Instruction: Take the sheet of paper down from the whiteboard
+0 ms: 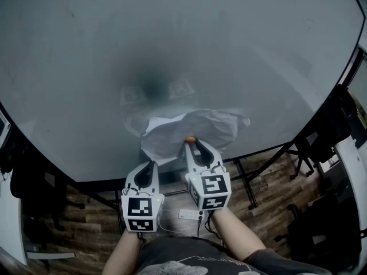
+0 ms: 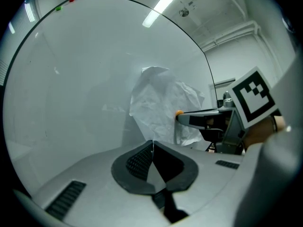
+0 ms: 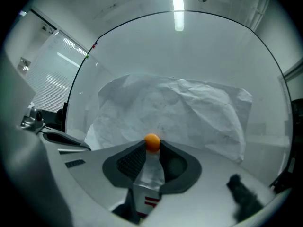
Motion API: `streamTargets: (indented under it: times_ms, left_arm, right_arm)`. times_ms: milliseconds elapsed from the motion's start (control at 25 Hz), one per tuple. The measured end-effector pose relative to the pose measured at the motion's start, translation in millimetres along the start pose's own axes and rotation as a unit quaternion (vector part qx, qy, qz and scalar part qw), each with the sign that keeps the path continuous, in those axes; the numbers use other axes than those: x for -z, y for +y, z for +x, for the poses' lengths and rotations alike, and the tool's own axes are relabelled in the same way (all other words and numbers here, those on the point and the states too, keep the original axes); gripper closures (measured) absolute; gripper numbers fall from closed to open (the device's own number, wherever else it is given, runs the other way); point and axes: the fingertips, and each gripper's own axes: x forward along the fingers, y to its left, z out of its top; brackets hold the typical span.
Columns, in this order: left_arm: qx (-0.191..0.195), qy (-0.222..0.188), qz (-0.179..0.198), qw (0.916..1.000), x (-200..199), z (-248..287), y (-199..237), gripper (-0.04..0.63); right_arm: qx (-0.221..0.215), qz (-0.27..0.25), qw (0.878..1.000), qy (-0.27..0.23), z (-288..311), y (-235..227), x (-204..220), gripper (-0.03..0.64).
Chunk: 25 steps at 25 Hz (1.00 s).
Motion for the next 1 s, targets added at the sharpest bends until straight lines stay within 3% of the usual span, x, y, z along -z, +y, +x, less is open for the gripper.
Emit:
streamTargets:
  times_ms: [280, 400, 680, 1000]
  left_arm:
    - [-0.001, -0.002, -0.001, 1.0, -3.2, -2.5, -2.9, 0.581]
    - [-0.004, -0.006, -0.005, 1.0, -5.2, -3.8, -1.3, 0.581]
    - [-0.006, -0.012, -0.01, 0.9999, -8.0, -3.5, -2.9, 0.581]
    - [-0.014, -0.012, -0.015, 0.9997, -8.7, 1.0, -2.0, 0.581]
  right_arm:
    - [-0.004, -0.001, 1.0, -0.012, -1.2, 0.8, -1.7, 0.509]
    - [-0.017, 0.006, 1.0, -0.025, -5.8, 1.0, -0.9, 0.535]
    - [-0.049, 0.083, 0.994, -0.05, -10.0, -6.4, 8.0, 0.554]
    - [-0.066, 0.104, 0.99, -0.063, -11.7, -13.2, 11.1, 0.561]
